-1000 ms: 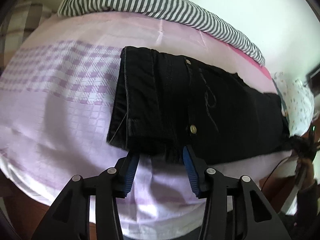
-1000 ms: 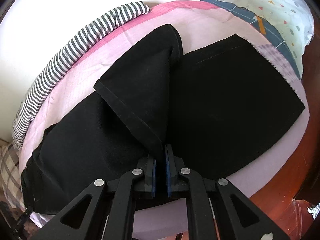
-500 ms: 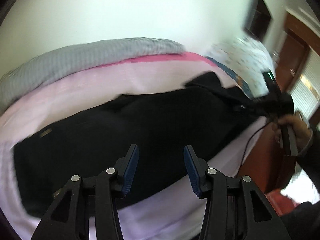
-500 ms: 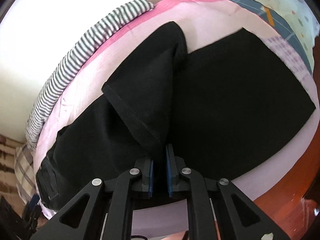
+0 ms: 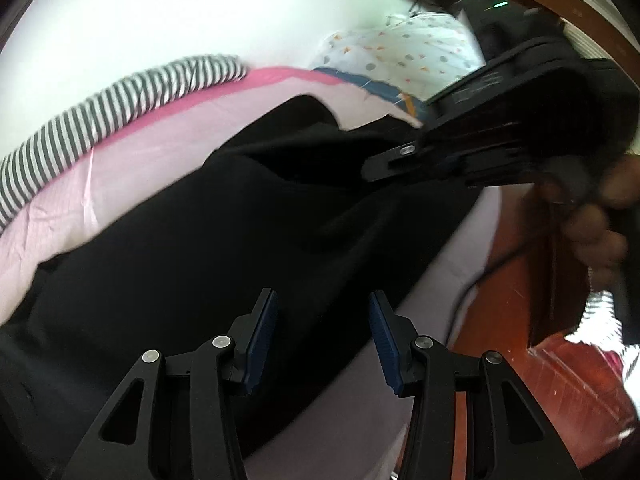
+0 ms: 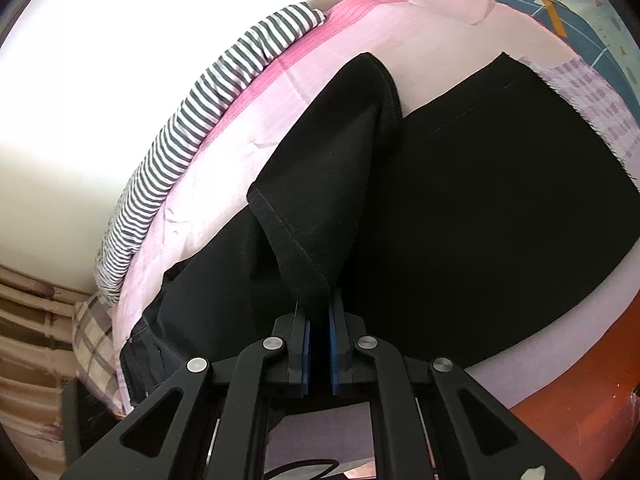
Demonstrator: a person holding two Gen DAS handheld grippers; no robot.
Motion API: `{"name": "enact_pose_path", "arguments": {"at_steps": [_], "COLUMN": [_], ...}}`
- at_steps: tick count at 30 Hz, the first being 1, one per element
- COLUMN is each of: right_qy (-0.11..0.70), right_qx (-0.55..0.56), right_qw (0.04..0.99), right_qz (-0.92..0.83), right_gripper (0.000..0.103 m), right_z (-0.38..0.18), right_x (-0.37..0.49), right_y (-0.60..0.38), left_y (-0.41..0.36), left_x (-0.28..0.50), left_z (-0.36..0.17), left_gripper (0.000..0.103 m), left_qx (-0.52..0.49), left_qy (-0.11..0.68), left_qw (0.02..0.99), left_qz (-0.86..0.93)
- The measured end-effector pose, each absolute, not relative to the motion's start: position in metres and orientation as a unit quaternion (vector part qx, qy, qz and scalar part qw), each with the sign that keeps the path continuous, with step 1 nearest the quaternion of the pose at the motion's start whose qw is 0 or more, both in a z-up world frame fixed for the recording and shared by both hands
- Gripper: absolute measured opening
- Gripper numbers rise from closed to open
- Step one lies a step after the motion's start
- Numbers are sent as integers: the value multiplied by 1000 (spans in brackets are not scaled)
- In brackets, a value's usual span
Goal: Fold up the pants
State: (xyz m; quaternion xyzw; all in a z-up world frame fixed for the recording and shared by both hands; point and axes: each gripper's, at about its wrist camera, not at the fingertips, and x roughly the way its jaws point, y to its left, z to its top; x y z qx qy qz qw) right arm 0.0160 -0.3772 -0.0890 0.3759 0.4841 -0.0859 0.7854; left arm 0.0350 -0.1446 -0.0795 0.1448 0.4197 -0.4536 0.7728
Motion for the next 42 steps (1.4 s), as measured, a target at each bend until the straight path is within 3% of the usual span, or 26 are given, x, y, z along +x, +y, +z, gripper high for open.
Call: {"name": "enact_pose_path", "arguments": {"at_steps": [1,4,9,16,33,39,40,42], "right_qy": [486,508,525,529,579,585,581,570], "right_qx": [375,344,203,-30,-127,-95,-89,-58], "right_qw": [785,786,817,834,792,788,791,801], "right_qz": [-85,-79,-124,-155,-149,-165,-169,-173], "right_gripper": [7,12,38,44,42,23,11,6], "right_z": [-90,-95,-83,-77,-109,-109,-107,-95], "right_x": [15,18,23,56,201,221,223,218], "right_y": [-378,-374,-354,-304,-293,-307,-311,-323], "left_y": [-146,-151,-151,-146,-145,-147,-147,-147], "left_x": [37,50,60,63,63,60,60,58], "left_z": [-84,-98,-108,-112,-117,-117,-117,-118], "left_gripper": [47,10,7,7,7,7,7,7], "left_qx": [139,108,69,32,15,21,20,21], "left_qy": [426,450,469,477,473,470,471,470], "left_qw": [770,760,754,746,739,739,739,739], "left_qz": [-454,-456,-455,-464,-480,-482,-482,-482]}}
